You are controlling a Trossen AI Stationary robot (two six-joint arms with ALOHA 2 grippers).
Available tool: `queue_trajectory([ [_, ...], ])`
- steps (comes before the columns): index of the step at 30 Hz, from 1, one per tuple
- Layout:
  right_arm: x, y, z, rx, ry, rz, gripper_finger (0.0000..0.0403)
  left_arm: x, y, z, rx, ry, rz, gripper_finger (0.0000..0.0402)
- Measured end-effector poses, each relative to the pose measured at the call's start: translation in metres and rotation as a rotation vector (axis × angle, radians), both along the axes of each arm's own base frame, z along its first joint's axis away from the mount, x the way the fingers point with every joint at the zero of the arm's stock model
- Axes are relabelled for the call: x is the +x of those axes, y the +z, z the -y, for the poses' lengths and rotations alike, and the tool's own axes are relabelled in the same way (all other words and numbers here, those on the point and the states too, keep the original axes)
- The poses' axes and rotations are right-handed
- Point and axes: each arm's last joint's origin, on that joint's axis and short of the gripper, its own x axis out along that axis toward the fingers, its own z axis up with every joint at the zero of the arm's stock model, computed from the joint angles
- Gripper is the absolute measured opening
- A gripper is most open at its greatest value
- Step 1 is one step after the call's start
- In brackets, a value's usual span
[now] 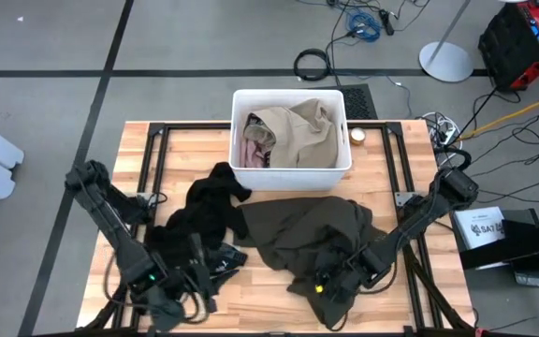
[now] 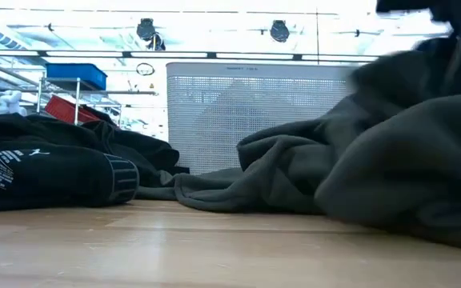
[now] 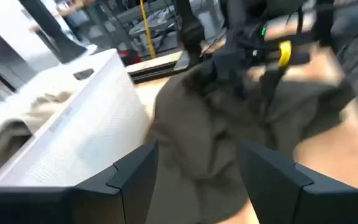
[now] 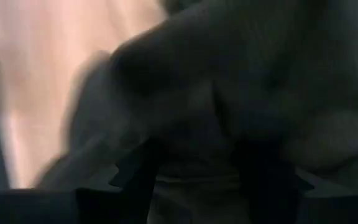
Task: Sort clothes
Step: Put the gray hoodie into the white bin
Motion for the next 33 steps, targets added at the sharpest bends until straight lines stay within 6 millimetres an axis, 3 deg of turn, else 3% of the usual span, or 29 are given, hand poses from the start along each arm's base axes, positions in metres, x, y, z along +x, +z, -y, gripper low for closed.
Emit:
queue_trajectory([
  [6,-0.013,-0.020,-0.009,0.026,-0.053,-0.180,0.0181,0.025,-0.011,-0.015,0.041,0.059,-0.048,0.0225],
  [13,-0.036,-0.025,-0.006,-0.114,-0.045,-0.330,0.0064,0.048,-0.023,-0.020,-0.099,0.037,-0.083,0.0225],
  [15,-0.042,-0.020,-0.002,-0.147,-0.044,-0.364,0.0023,0.052,-0.033,-0.017,-0.135,0.039,-0.105,0.0225],
  [17,-0.046,-0.008,0.001,-0.159,-0.036,-0.395,0.0012,0.056,-0.044,-0.012,-0.159,0.034,-0.132,0.0225],
  [23,-0.038,0.074,-0.003,-0.154,0.047,-0.327,0.0011,0.057,-0.071,0.008,-0.209,0.000,-0.182,0.0225],
  [26,-0.029,0.128,-0.009,-0.142,0.132,-0.132,0.0005,0.057,-0.075,0.013,-0.186,-0.004,-0.169,0.0225],
  [33,-0.032,0.246,-0.023,-0.241,0.294,0.438,0.0006,0.081,-0.062,-0.010,-0.055,0.006,-0.124,0.0225],
])
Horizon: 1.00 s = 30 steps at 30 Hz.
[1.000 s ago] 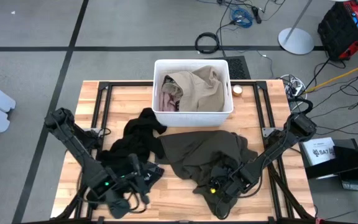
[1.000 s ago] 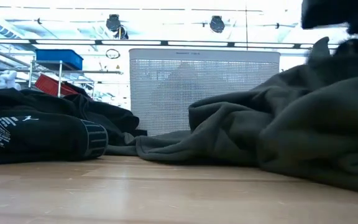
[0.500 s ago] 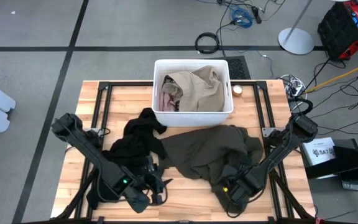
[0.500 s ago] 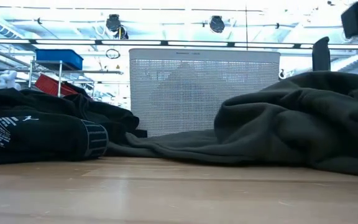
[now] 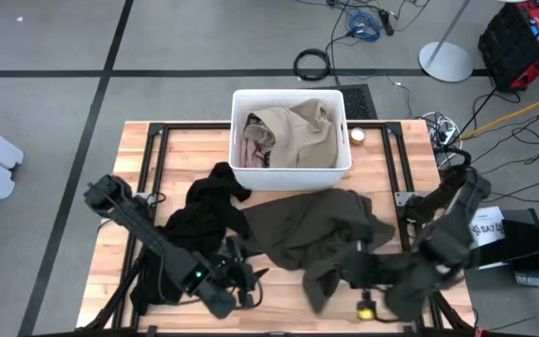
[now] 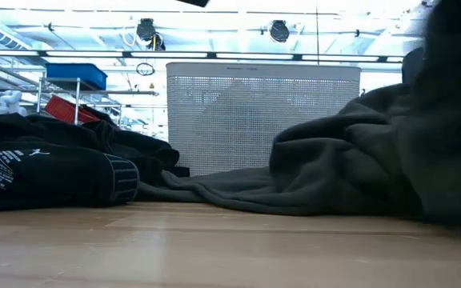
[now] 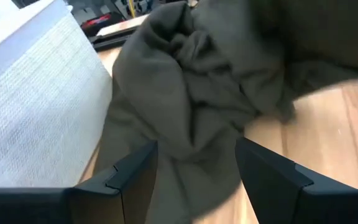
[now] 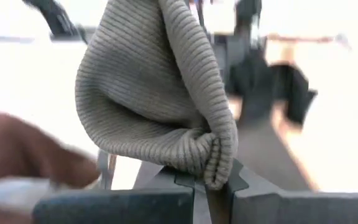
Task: Sort clothes
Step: Put the gray hoodie into the white bin
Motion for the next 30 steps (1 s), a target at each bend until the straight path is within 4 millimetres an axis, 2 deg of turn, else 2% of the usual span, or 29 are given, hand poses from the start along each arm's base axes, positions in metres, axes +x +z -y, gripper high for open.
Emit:
queue_trajectory([
  [3,-0.007,0.036,0.003,-0.066,0.025,0.167,0.0006,0.006,0.002,-0.007,-0.023,-0.024,-0.017,0.0225],
  [6,-0.014,0.059,0.011,-0.130,0.004,0.258,0.0006,0.007,0.000,-0.009,-0.012,-0.045,-0.045,0.0225],
  [9,-0.019,0.073,0.019,-0.186,-0.070,0.316,0.0006,0.005,-0.001,-0.010,0.008,-0.048,-0.069,0.0225],
  [13,-0.022,0.086,0.031,-0.272,-0.255,0.396,0.0006,0.006,-0.002,-0.012,0.065,-0.075,-0.097,0.0225],
  [18,-0.029,0.099,0.041,-0.315,-0.451,0.478,0.0006,0.019,-0.010,-0.026,0.000,-0.101,-0.156,0.0225],
  [21,-0.031,0.103,0.044,-0.331,-0.500,0.496,0.0006,0.026,-0.025,-0.036,-0.035,-0.080,-0.202,0.0225],
  [25,-0.033,0.107,0.046,-0.346,-0.504,0.498,0.0006,0.043,-0.058,-0.049,-0.044,-0.097,-0.307,0.0225],
  [30,-0.033,0.108,0.046,-0.367,-0.495,0.490,0.0006,0.066,-0.091,-0.053,-0.077,-0.169,-0.310,0.0225],
])
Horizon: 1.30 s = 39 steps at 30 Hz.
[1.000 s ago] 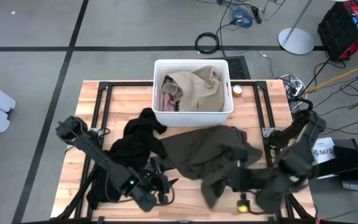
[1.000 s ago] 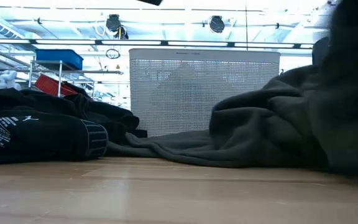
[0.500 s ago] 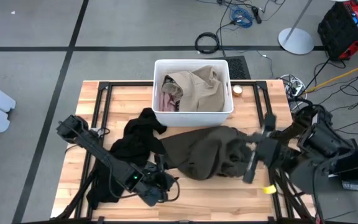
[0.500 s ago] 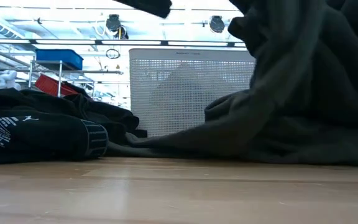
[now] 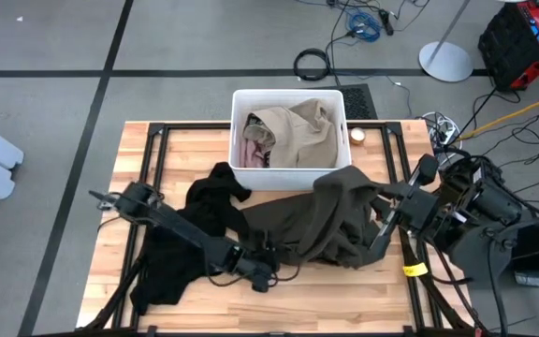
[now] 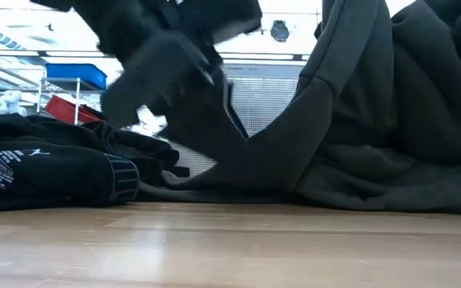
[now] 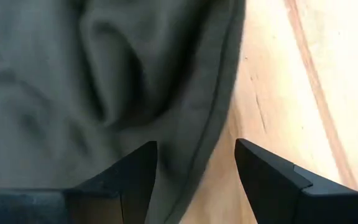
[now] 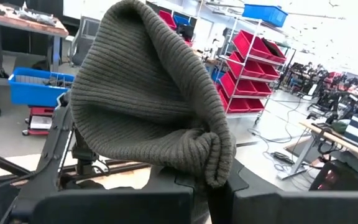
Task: Sort clothes
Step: Put the gray hoodie into the white bin
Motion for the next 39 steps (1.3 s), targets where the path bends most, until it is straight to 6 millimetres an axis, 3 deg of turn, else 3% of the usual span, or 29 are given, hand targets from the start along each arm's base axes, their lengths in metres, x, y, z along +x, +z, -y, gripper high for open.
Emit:
queue_trajectory([
  [6,0.000,0.000,0.000,-0.012,0.003,-0.011,0.0006,0.013,-0.016,-0.012,-0.012,0.071,0.029,0.0214],
  [8,-0.001,-0.001,0.001,-0.017,0.003,-0.015,0.0006,0.012,-0.012,-0.012,-0.016,0.091,0.027,0.0178],
  [10,-0.001,-0.001,0.001,-0.023,0.004,-0.021,0.0006,0.010,0.000,-0.011,-0.019,0.089,0.058,0.0115],
  [12,-0.001,-0.002,0.001,-0.029,0.003,-0.026,0.0006,0.008,0.018,-0.010,-0.020,0.072,0.097,0.0040],
  [14,-0.001,-0.002,0.001,-0.034,0.002,-0.029,0.0006,0.005,0.038,-0.011,-0.026,0.061,0.138,0.0016],
  [18,-0.001,-0.002,0.002,-0.041,-0.015,-0.025,0.0006,-0.011,0.092,-0.017,-0.014,0.067,0.274,0.0009],
  [24,-0.004,0.000,0.005,-0.078,-0.091,-0.013,0.0006,-0.051,0.176,-0.033,-0.001,0.094,0.494,0.0006],
  [30,-0.013,0.008,0.017,-0.055,-0.117,0.014,0.0006,-0.086,0.238,-0.049,-0.118,0.084,0.741,0.0004],
  [39,-0.026,0.037,0.056,0.022,-0.191,0.078,0.0006,-0.134,0.329,-0.065,-0.397,-0.146,1.221,0.0003],
])
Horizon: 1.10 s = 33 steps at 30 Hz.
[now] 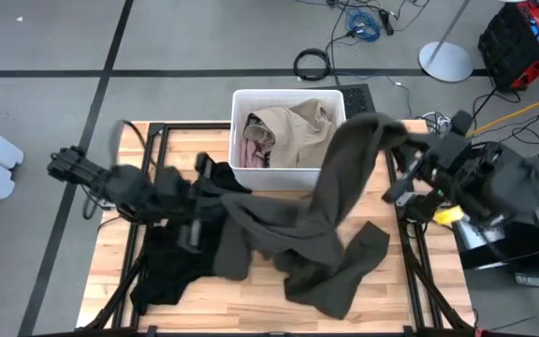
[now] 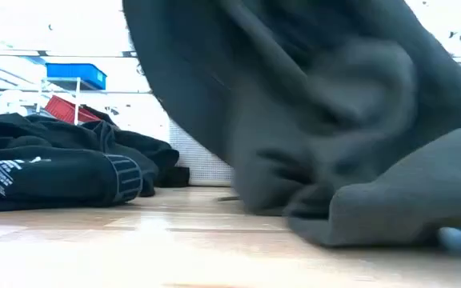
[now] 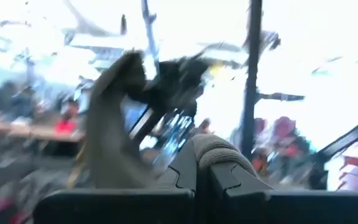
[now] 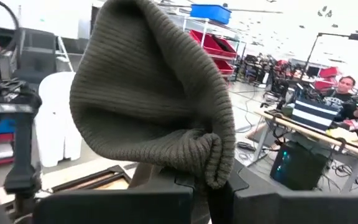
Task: Sort clothes
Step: Put the gray hoodie into the white bin
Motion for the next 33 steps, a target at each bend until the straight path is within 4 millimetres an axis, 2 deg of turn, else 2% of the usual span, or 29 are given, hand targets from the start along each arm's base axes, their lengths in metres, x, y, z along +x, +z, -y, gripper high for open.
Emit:
queue_trajectory([
  [4,-0.001,0.005,0.007,0.040,0.147,0.023,0.0006,-0.008,0.015,-0.004,-0.006,-0.002,0.012,0.0003],
  [7,0.001,0.004,0.004,0.104,0.288,0.053,0.0006,-0.006,0.013,-0.004,0.000,0.039,-0.052,0.0003],
  [10,0.001,-0.006,0.000,0.162,0.401,0.013,0.0006,-0.004,0.009,-0.004,0.012,0.065,-0.100,0.0003],
  [14,0.006,-0.039,-0.003,0.349,0.554,-0.216,0.0011,-0.003,0.002,-0.007,0.020,0.166,-0.201,0.0003],
  [17,0.015,-0.071,-0.012,0.480,0.514,-0.410,0.0032,0.000,-0.004,-0.008,0.034,0.217,-0.260,0.0003],
  [19,0.021,-0.087,-0.019,0.518,0.468,-0.474,0.0055,0.000,-0.006,-0.010,0.036,0.244,-0.277,0.0003],
  [25,0.036,-0.124,-0.031,0.509,0.414,-0.612,0.0139,-0.003,-0.013,-0.019,0.054,0.356,-0.377,0.0003],
  [29,0.042,-0.150,-0.037,0.484,0.384,-0.701,0.0182,-0.007,-0.019,-0.027,0.017,0.410,-0.452,0.0003],
  [33,0.057,-0.190,-0.065,0.461,0.467,-0.699,0.0202,-0.011,-0.023,-0.033,0.003,0.425,-0.495,0.0003],
])
